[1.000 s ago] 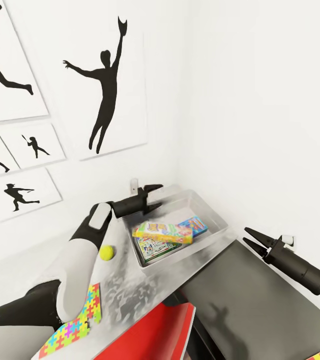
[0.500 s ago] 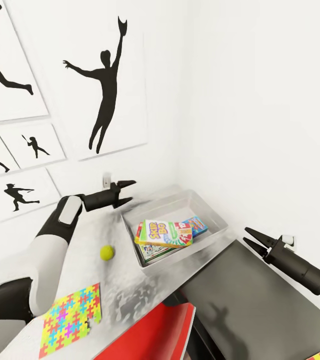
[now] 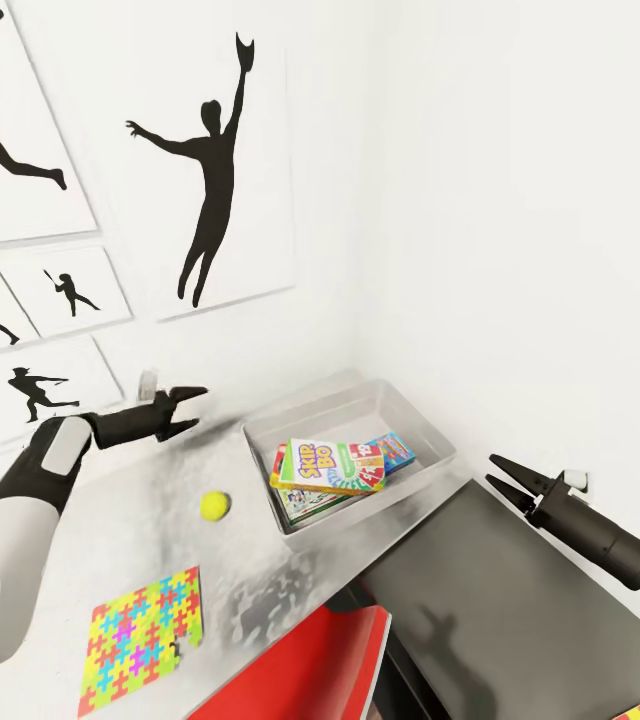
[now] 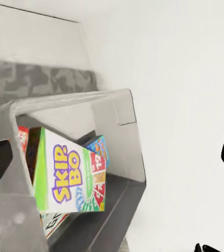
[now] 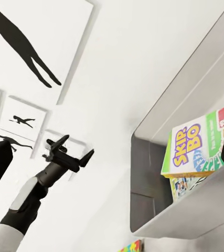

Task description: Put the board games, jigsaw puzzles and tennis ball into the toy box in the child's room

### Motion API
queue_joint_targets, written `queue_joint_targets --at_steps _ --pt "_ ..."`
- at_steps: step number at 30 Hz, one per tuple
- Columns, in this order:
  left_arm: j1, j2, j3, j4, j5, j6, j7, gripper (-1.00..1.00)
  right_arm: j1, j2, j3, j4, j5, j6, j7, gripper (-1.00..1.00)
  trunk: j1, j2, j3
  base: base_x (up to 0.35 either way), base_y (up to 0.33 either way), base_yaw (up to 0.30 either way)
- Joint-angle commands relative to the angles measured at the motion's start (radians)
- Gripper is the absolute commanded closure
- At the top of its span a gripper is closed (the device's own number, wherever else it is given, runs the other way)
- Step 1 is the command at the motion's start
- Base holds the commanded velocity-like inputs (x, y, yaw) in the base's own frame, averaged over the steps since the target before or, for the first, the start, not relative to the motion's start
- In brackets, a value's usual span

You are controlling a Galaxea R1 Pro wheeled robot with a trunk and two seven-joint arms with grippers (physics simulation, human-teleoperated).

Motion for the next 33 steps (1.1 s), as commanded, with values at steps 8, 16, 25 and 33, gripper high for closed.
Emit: queue_joint_targets --at_steps 8,16,25,33 --pt "0.305 0.158 0.005 -0.002 -0.014 0.002 -0.312 -1.00 -0.001 0.000 -0.002 0.000 0.005 0.005 0.007 -1.00 0.001 -0.002 -0.002 0.000 0.000 0.000" --pt "0.420 0.262 0.015 -0.030 -0.016 -0.001 -0.414 -1.00 -0.001 0.001 -0.002 0.000 0.005 0.004 0.008 -1.00 0.001 -0.002 -0.002 -0.009 0.000 0.000" --pt "0.429 0.319 0.015 -0.035 -0.017 -0.002 -0.424 -1.00 -0.001 0.013 0.000 0.000 0.011 -0.003 0.008 -1.00 0.001 -0.002 -0.002 -0.154 0.000 0.000" --pt "0.430 0.323 0.015 -0.035 -0.017 -0.002 -0.424 -1.00 -0.001 0.013 -0.001 0.000 0.011 -0.004 0.007 -1.00 0.001 -0.002 -0.002 -0.107 0.000 0.000"
